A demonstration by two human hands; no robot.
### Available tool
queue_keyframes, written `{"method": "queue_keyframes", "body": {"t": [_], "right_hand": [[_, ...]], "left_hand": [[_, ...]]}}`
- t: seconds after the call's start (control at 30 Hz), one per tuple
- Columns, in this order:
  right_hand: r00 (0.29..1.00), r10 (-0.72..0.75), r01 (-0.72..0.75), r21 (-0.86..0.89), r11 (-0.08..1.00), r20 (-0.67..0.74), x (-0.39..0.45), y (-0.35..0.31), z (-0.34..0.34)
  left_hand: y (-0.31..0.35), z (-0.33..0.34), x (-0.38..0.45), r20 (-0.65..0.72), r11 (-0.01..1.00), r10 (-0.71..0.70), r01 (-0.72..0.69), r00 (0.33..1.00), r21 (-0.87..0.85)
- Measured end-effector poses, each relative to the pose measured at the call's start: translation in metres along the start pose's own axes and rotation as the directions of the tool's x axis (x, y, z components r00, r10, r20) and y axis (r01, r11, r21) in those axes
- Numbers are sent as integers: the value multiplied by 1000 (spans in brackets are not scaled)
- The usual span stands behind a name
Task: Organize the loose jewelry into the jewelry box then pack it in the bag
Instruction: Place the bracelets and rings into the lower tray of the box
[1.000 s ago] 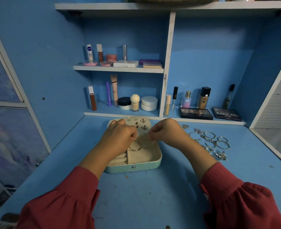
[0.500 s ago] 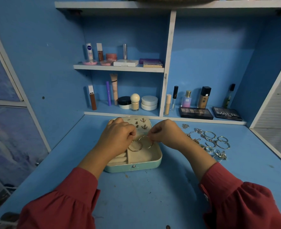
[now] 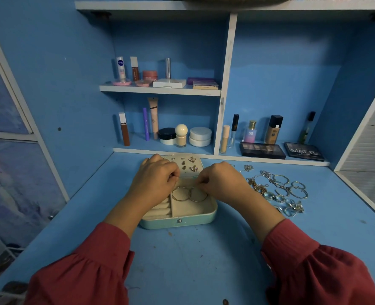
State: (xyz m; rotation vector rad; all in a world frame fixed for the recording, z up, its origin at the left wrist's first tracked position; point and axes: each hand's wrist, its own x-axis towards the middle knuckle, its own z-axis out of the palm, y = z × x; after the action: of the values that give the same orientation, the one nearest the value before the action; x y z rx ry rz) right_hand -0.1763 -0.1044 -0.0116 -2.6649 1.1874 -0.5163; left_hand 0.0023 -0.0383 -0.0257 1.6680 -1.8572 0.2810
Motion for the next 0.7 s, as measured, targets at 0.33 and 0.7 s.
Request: {"method": "queue_keyframes", "body": {"t": [0.33,0.7], "right_hand": [[996,-74,76,49,996,-49,3,6,5],[999,-12,14,37,999,-44,7,8,11]], "left_hand": [[-1,0,0,-15,1000,-12,11,1000,-13],[3,-2,1,6,999,-42,42,999,-20]]}}
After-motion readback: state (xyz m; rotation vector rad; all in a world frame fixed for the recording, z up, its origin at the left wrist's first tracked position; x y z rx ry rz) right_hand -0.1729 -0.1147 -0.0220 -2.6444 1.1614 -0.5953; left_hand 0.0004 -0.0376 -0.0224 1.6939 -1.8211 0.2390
